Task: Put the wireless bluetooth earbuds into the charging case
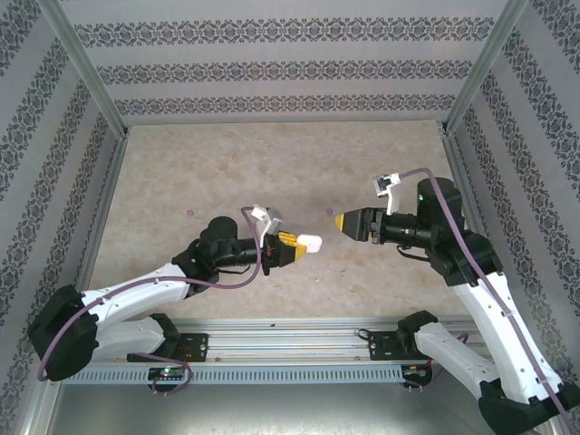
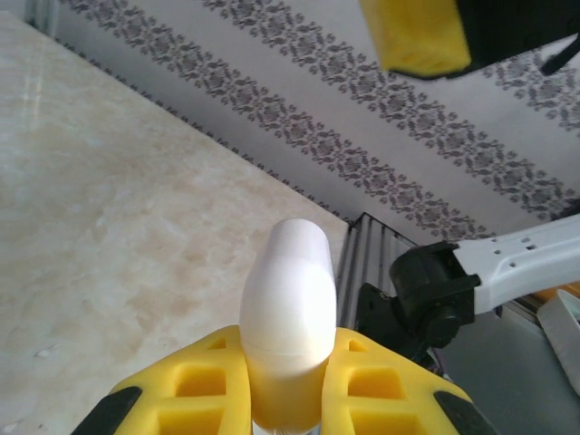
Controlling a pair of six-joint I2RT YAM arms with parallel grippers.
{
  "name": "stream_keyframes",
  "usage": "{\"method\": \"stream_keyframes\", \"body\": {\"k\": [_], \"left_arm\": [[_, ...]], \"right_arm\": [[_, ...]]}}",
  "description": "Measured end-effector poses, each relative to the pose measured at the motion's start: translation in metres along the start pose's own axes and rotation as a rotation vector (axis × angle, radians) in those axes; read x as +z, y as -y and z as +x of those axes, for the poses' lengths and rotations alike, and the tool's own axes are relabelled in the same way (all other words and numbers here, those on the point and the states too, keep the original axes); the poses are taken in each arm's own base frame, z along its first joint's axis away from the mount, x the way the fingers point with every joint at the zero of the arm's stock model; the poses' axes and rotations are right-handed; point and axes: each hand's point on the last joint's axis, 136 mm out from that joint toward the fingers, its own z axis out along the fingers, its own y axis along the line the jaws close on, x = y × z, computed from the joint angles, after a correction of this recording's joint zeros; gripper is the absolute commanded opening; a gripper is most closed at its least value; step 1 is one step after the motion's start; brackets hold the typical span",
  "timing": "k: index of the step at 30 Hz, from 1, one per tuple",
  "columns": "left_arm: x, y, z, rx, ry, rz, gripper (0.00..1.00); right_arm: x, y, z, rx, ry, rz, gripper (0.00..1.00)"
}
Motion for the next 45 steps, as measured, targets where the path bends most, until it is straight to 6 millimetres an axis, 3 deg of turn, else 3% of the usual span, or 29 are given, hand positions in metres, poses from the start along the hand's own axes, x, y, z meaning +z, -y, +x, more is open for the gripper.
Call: {"method": "stream_keyframes", "body": {"k": [4,8,14,18,23,31,37,40,45], "left_arm": [[-0.007,-0.024,-0.002,-0.042,-0.022,-0.095,0.00],[-0.019,-0.059,-0.007,-0.114,-0.032,-0.215,0.00],[-0.022,-0.125,-0.011,-0.258,-0.044,-0.356,0.00],[-0.010,-0.169,-0.005,-0.348,-0.079,-0.412,0.00],[0.019,-0.211,0.003,-0.404,-0.132,-0.432,0.00],[0.073,-0.265,0.012,-0.447,-0.187,-0.403,0.00],[0.097,-0.298,0.026,-0.472,-0.222,-0.417,0.02],[0.104,-0.311,0.032,-0.477,-0.250,-0.441,0.09],[0.103,-0.319,0.029,-0.430,-0.285,-0.485,0.34]], "right_arm": [[0.016,0.047,0.017,0.086,-0.050,0.150,0.60],[0.030,0.084,0.037,0.160,-0.104,0.252,0.60],[0.047,0.121,0.060,0.232,-0.167,0.352,0.60],[0.059,0.136,0.064,0.257,-0.193,0.391,0.60],[0.074,0.154,0.066,0.272,-0.223,0.433,0.61],[0.091,0.175,0.070,0.292,-0.263,0.473,0.61],[0.100,0.189,0.079,0.302,-0.316,0.500,0.62],[0.102,0.190,0.076,0.294,-0.319,0.501,0.62],[0.103,0.187,0.071,0.280,-0.313,0.494,0.61]]}}
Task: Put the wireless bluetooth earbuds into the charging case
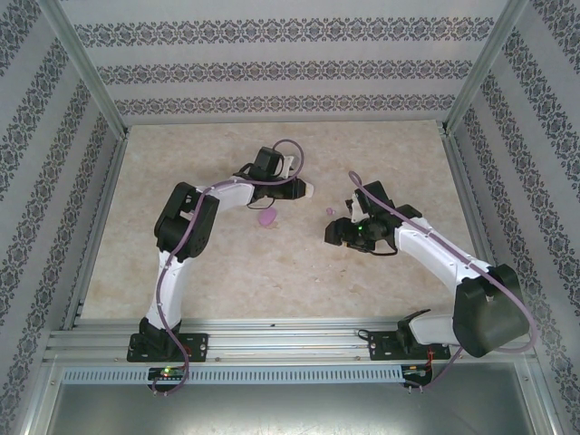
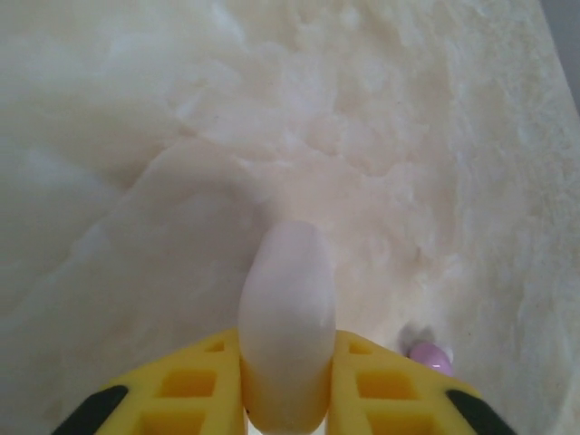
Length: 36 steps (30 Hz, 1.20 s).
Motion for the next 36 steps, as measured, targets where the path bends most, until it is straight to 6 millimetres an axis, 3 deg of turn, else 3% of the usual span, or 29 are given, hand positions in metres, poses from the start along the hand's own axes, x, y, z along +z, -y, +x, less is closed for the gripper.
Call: {"method": "stream_keyframes", "body": {"k": [3,10,18,22,25,32,36], "left_arm": [[-0.002,-0.008,0.003,0.026,-0.022,-0.050,0.45],[-0.012,-0.017,0.013,0.099,-0.073,-0.135,0.59],[-0.072,0.012,-0.017,0.244,0.005,-0.181,0.63],[-0.100,0.015,-0.014,0.276,0.016,-0.205,0.64],[-0.112,0.005,0.004,0.270,-0.022,-0.225,0.65],[-0.129,-0.021,0.075,0.233,-0.176,-0.264,0.68],[-0.133,-0.028,0.095,0.228,-0.219,-0.274,0.71]], "right_arm": [[-0.002,0.000,0.001,0.001,0.000,0.001,0.62],[-0.027,-0.009,0.002,-0.010,0.067,-0.028,0.62],[-0.040,-0.003,0.024,0.049,0.096,-0.020,0.62],[-0.040,-0.010,0.034,0.033,0.089,-0.010,0.61],[-0.035,-0.016,0.038,0.022,0.082,-0.003,0.61],[0.002,-0.037,0.045,-0.042,-0.007,0.047,0.62],[0.019,-0.054,0.045,-0.079,-0.047,0.050,0.63]]}}
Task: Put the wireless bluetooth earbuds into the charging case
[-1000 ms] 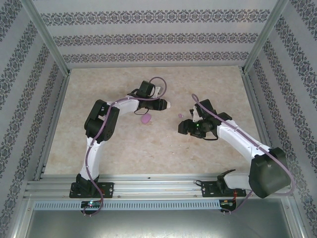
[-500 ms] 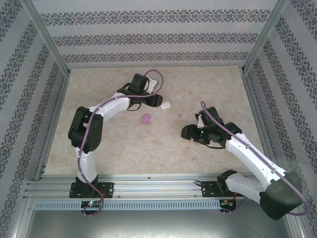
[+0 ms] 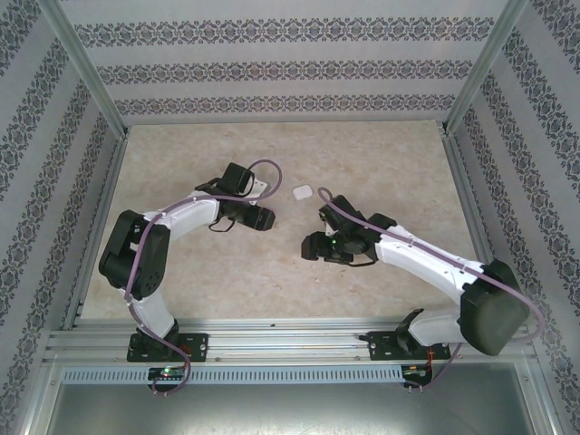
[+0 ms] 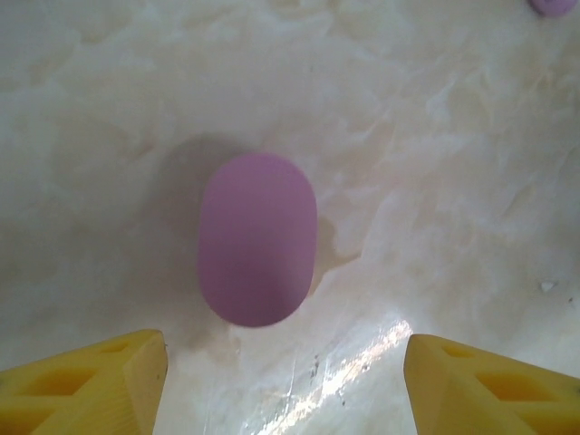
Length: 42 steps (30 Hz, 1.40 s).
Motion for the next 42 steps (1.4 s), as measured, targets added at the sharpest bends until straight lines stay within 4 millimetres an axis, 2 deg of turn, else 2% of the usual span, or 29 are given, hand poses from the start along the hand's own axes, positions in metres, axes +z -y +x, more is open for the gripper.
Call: {"method": "stream_keyframes", "body": {"k": [8,14,18,26,35,42], "left_arm": [[0.006,0.002,0.006,0.012,-0.021,0.020,0.74],[0.030,-0.005,0.009,0.038,-0.069,0.023,0.75],[0.044,-0.009,-0.002,0.061,-0.078,0.023,0.75],[0.053,-0.013,-0.027,0.104,-0.065,0.023,0.62],[0.054,-0.013,-0.019,0.096,-0.091,0.024,0.64],[0.057,-0.015,-0.018,0.094,-0.081,0.015,0.55]], "right_arm": [[0.004,-0.003,-0.003,-0.016,0.001,-0.002,0.63],[0.004,0.002,-0.003,-0.007,0.012,-0.006,0.63],[0.004,0.013,-0.004,0.021,0.017,0.007,0.63],[-0.001,0.026,-0.017,0.077,0.047,0.001,0.63],[-0.007,0.043,-0.026,0.145,0.071,-0.023,0.63],[-0.009,0.045,-0.027,0.160,0.076,-0.049,0.64]]}}
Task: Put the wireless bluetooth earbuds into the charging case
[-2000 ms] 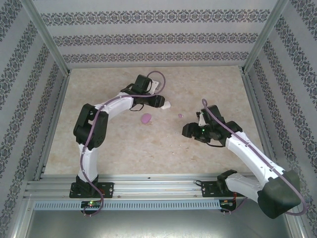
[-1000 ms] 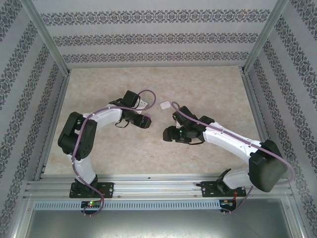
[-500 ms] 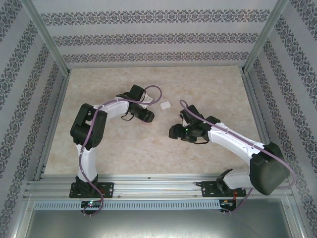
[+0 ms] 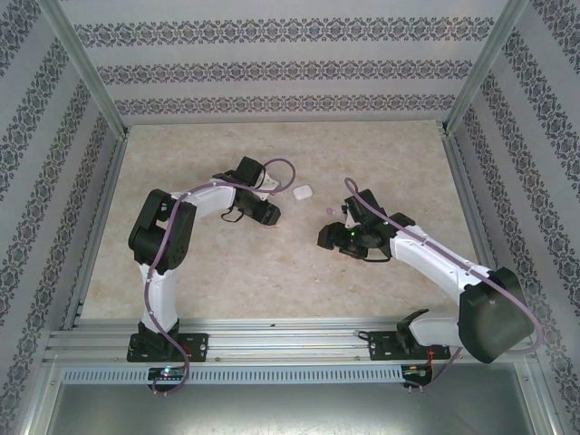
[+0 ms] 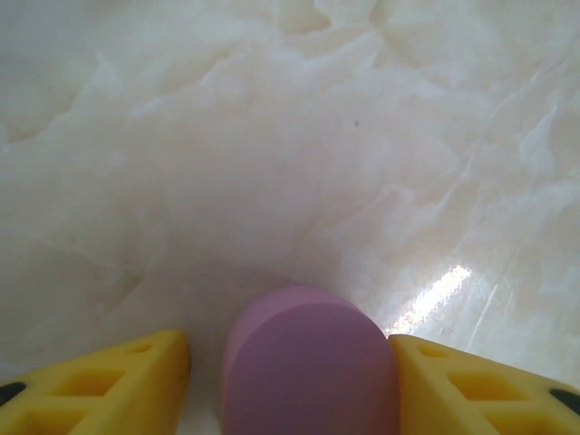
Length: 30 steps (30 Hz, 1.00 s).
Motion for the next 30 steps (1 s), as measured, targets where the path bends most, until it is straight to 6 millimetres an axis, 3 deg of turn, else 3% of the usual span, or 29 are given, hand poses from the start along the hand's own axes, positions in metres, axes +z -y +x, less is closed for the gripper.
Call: {"method": "stream_keyframes", "body": {"k": [8,13,21,30], "left_arm": [[-0.001,-0.003,0.001,-0.007,0.021,-0.023,0.42],[-0.006,0.008,0.012,0.008,0.021,-0.007,0.36],[-0.026,0.062,0.050,0.099,0.012,0.170,0.33],[-0.073,0.122,0.050,0.221,0.171,0.403,0.29]], "right_arm": [[-0.008,0.000,0.001,0.015,0.022,-0.040,0.64],[-0.012,0.003,0.003,0.045,0.035,-0.067,0.64],[-0.010,-0.001,0.010,0.088,0.013,-0.129,0.65],[-0.001,-0.014,0.018,0.151,-0.030,-0.257,0.66]]}}
